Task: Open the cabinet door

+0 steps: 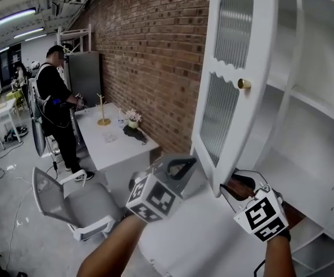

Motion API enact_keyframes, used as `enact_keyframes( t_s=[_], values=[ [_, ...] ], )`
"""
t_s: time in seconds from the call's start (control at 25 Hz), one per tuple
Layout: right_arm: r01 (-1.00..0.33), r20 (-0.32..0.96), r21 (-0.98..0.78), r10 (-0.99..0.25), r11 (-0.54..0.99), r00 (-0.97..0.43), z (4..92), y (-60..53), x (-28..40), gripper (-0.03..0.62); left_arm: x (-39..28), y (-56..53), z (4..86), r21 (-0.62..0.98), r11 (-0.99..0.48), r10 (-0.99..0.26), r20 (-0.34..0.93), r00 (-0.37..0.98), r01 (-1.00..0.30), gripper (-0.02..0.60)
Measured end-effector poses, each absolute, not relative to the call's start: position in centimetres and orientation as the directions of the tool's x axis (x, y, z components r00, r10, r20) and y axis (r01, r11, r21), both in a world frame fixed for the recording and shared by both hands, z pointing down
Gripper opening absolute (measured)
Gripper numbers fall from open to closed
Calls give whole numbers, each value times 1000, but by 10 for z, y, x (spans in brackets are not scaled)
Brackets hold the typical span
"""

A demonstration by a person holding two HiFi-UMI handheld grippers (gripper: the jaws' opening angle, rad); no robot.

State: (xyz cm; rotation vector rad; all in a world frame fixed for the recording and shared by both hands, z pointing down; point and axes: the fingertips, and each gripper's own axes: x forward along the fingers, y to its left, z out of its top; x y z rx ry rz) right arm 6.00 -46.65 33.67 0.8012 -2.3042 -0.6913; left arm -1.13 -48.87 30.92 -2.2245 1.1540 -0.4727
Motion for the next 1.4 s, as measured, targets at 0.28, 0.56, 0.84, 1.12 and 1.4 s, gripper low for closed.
enact_keyframes(
  t_s=[0.28, 0.56, 0.84, 1.12, 1.4],
  values=[
    [-273, 304, 640, -563, 718, -768, 336, -431, -23, 132, -59, -462, 300, -647, -388, -871, 24, 491, -656, 2],
    [-234, 209, 622, -446, 747, -870, 333, -422, -94, 115, -112, -438, 296, -654, -313, -917, 21, 398, -689, 2],
    [-278, 138, 640, -463, 717, -875, 328, -436, -139, 6, -165, -428, 298, -655, -254, -949, 26, 315, -712, 2],
    [-323, 76, 799, -619, 507, -782, 314, -458, -144, 6, -188, -422, 288, -671, -216, -962, 20, 273, -709, 2],
    [-210, 72, 924, -688, 318, -722, 314, -460, -162, 6, -201, -421, 290, -688, -202, -966, 25, 256, -697, 2]
  ],
)
